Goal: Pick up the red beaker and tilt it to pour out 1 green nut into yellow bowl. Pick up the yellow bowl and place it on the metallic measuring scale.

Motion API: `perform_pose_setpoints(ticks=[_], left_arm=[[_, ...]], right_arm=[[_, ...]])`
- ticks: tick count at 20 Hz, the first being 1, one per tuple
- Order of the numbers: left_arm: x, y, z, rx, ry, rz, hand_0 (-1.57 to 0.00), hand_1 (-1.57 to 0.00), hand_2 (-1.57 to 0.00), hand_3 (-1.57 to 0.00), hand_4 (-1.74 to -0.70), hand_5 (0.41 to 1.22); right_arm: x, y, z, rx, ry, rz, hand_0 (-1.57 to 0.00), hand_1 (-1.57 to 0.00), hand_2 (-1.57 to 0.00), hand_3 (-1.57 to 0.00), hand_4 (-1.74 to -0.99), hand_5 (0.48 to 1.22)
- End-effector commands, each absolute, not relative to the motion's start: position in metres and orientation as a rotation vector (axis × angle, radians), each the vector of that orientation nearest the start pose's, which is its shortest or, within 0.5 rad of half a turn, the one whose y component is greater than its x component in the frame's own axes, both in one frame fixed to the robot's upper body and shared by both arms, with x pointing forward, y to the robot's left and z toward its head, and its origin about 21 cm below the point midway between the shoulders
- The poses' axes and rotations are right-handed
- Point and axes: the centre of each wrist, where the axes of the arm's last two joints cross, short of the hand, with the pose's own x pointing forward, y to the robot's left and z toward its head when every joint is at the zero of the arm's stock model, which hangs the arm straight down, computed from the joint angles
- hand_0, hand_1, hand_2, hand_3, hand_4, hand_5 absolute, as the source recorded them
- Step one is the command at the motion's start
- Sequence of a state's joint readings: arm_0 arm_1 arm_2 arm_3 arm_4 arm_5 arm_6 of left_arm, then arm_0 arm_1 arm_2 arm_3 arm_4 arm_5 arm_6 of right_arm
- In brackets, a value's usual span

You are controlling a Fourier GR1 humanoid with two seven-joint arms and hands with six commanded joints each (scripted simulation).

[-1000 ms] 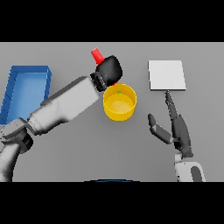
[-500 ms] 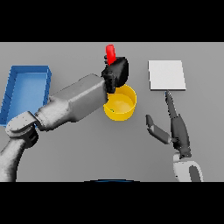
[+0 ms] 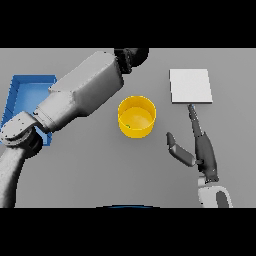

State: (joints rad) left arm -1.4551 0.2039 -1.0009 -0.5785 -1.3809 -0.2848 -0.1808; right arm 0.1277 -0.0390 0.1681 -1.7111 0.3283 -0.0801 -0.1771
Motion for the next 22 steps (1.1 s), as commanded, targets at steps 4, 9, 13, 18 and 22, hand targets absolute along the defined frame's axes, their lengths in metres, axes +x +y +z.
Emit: perform_pose_setpoints(ticks=[4,9,13,18,22], left_arm=[[0.457,0.045,0.246,-1.676,1.057,2.563,-1.57,-1.57,-1.57,-1.22,-1.73,1.221],[0.479,0.109,0.294,-2.014,1.627,2.650,-1.57,-1.57,-1.57,-1.43,-1.74,1.221],[0.489,0.195,0.297,-2.319,2.162,2.501,-1.57,-1.57,-1.57,-1.45,-1.74,1.221],[0.482,0.279,0.255,-2.684,2.712,2.121,-1.57,-1.57,-1.57,-1.42,-1.74,1.221],[0.466,0.326,0.209,-2.840,3.165,1.692,-1.57,-1.57,-1.57,-1.46,-1.74,1.221]], right_arm=[[0.221,-0.205,0.009,-0.209,-1.755,0.308,0.00,0.00,0.00,0.00,-1.009,0.676],[0.224,-0.203,0.004,-0.212,-1.759,0.315,0.00,0.00,0.00,0.00,-0.999,0.665],[0.228,-0.204,0.003,-0.171,-1.765,0.284,0.00,0.00,0.00,0.00,-1.002,0.666],[0.228,-0.203,0.002,-0.178,-1.762,0.308,0.00,0.00,0.00,0.00,-1.044,0.654],[0.225,-0.199,0.003,-0.198,-1.758,0.313,0.00,0.00,0.00,0.00,-1.048,0.652]])
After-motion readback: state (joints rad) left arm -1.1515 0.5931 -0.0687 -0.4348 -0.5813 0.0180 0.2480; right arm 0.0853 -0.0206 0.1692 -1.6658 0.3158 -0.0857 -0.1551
